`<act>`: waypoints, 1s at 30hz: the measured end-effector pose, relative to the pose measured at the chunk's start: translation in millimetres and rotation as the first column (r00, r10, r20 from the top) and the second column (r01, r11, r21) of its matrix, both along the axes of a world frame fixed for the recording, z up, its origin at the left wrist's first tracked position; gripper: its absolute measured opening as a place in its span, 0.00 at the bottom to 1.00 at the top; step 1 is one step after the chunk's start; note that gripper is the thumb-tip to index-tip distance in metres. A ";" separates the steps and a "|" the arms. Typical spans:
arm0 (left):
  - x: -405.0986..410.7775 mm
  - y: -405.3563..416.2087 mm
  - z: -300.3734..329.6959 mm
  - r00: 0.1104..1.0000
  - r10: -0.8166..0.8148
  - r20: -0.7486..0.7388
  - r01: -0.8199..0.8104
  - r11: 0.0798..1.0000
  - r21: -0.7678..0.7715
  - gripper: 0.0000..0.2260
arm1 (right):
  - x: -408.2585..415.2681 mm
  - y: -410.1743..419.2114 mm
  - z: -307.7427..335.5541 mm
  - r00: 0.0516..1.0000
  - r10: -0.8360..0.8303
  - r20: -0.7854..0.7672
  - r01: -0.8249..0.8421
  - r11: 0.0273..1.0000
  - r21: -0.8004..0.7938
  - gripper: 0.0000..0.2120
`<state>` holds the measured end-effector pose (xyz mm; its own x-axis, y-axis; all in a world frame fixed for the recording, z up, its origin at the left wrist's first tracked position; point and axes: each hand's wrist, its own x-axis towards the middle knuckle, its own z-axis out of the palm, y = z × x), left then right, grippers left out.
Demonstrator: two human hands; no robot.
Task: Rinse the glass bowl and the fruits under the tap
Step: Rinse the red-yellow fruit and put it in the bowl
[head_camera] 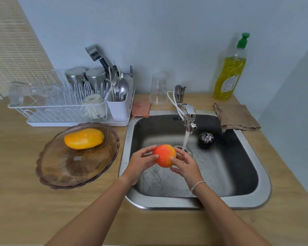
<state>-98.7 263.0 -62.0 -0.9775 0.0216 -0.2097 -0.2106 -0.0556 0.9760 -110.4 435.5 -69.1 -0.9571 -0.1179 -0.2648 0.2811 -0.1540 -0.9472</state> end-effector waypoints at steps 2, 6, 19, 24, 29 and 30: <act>0.6 -4.7 1.7 1.000 -0.009 -0.010 0.009 1.000 -0.015 0.16 | -0.1 -4.3 1.4 1.000 0.003 -0.008 -0.003 1.000 0.005 0.18; 2.1 -11.9 5.3 0.999 -0.009 -0.048 0.007 0.998 -0.056 0.16 | -0.2 -11.5 5.3 1.000 -0.003 -0.020 0.003 1.000 0.005 0.18; 4.0 -88.0 66.3 0.957 0.233 -0.171 -0.231 0.972 0.032 0.15 | -23.7 -100.6 69.9 0.971 0.128 -0.199 -0.130 0.992 0.006 0.17; 24.6 -129.2 79.7 0.917 0.363 -0.166 -0.348 0.930 0.117 0.14 | -22.2 -151.0 81.6 0.953 0.237 -0.190 -0.246 0.969 -0.025 0.16; 48.9 -170.4 78.9 0.871 0.456 -0.183 -0.467 0.884 -0.018 0.14 | -10.9 -197.7 78.9 0.921 0.341 -0.189 -0.346 0.938 0.009 0.16; 53.7 -180.0 77.6 0.867 0.464 -0.182 -0.481 0.875 -0.058 0.15 | -8.4 -206.5 78.0 0.917 0.359 -0.173 -0.361 0.932 0.025 0.17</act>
